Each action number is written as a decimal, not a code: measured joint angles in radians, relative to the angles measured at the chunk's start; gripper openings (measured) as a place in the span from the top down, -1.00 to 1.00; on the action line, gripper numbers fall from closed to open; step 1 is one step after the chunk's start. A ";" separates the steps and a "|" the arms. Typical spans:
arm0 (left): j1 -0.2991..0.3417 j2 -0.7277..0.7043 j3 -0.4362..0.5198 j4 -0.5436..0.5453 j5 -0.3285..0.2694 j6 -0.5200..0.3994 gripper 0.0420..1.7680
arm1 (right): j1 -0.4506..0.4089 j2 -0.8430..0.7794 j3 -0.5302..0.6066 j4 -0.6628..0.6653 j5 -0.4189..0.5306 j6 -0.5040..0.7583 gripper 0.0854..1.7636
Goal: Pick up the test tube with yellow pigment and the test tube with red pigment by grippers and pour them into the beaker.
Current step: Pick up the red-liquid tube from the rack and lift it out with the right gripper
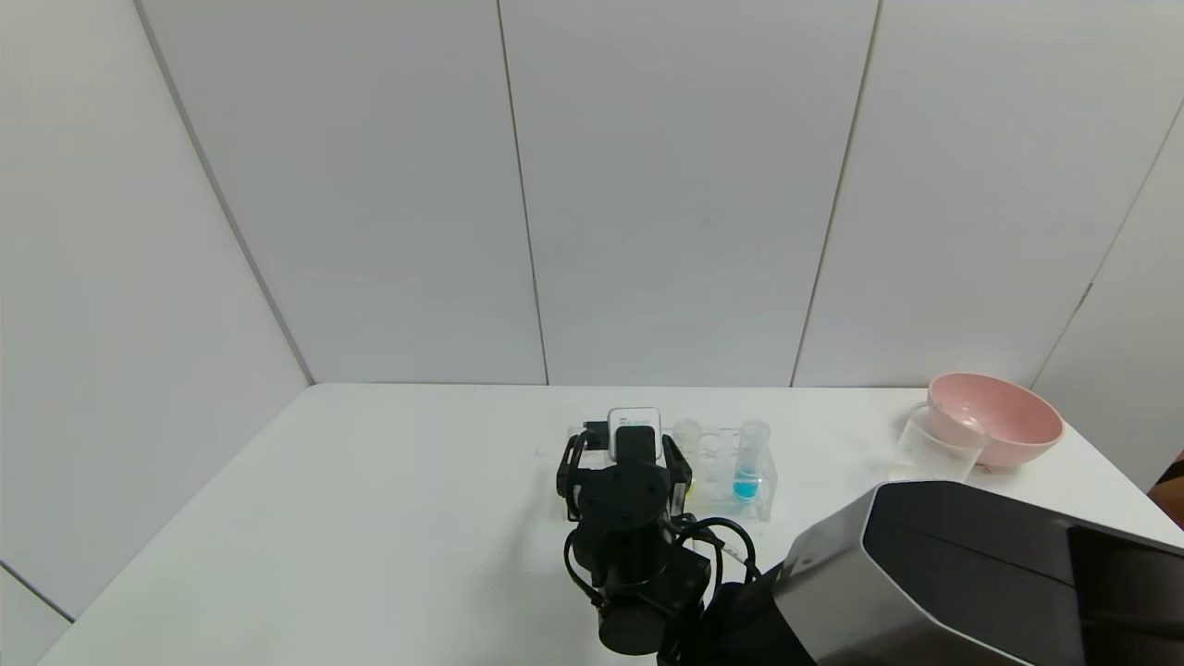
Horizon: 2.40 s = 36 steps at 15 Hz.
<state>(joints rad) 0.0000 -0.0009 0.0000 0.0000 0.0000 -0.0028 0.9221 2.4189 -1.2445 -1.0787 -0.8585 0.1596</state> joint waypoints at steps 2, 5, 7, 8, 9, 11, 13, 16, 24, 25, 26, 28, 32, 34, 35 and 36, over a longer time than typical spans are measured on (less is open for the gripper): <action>0.000 0.000 0.000 0.000 0.000 0.000 -1.00 | -0.007 0.014 -0.008 0.000 0.000 0.000 -0.85; 0.000 0.000 0.000 0.000 0.000 0.000 -1.00 | -0.016 0.031 -0.013 0.001 0.010 0.000 -0.27; 0.000 0.000 0.000 0.000 0.000 0.000 -1.00 | -0.016 0.037 -0.013 0.002 0.027 0.000 0.02; 0.000 0.000 0.000 0.000 0.000 0.000 -1.00 | -0.017 0.040 -0.014 0.002 0.033 0.000 0.13; 0.000 0.000 0.000 0.000 0.000 0.000 -1.00 | -0.017 0.042 -0.015 0.001 0.037 0.000 0.31; 0.000 0.000 0.000 0.000 0.000 0.000 -1.00 | -0.018 0.044 -0.019 0.002 0.037 0.000 0.51; 0.000 0.000 0.000 0.000 0.000 0.000 -1.00 | -0.022 0.045 -0.027 0.004 0.036 0.000 0.51; 0.000 0.000 0.000 0.000 0.000 0.000 -1.00 | -0.026 0.043 -0.035 0.006 0.034 -0.003 0.51; 0.000 0.000 0.000 0.000 0.000 0.000 -1.00 | -0.029 -0.027 -0.039 0.001 0.065 -0.059 0.51; 0.000 0.000 0.000 0.000 0.000 0.000 -1.00 | -0.029 -0.047 -0.041 0.001 0.071 -0.078 0.51; 0.000 0.000 0.000 0.000 0.000 0.000 -1.00 | -0.028 -0.067 -0.049 0.001 0.073 -0.094 0.51; 0.000 0.000 0.000 0.000 0.000 0.000 -1.00 | -0.027 -0.108 -0.060 0.000 0.074 -0.114 0.51; 0.000 0.000 0.000 0.000 0.000 0.000 -1.00 | -0.047 -0.210 -0.054 0.000 0.074 -0.142 0.51; 0.000 0.000 0.000 0.000 0.000 0.000 -1.00 | -0.089 -0.283 -0.028 -0.004 0.075 -0.178 0.51; 0.000 0.000 0.000 0.000 0.000 0.000 -1.00 | -0.114 -0.323 -0.008 -0.002 0.082 -0.193 0.51; 0.000 0.000 0.000 0.000 0.000 0.000 -1.00 | -0.143 -0.363 0.017 -0.002 0.102 -0.209 0.51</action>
<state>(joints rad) -0.0004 -0.0009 0.0000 0.0000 0.0000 -0.0028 0.7787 2.0555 -1.2272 -1.0811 -0.7566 -0.0496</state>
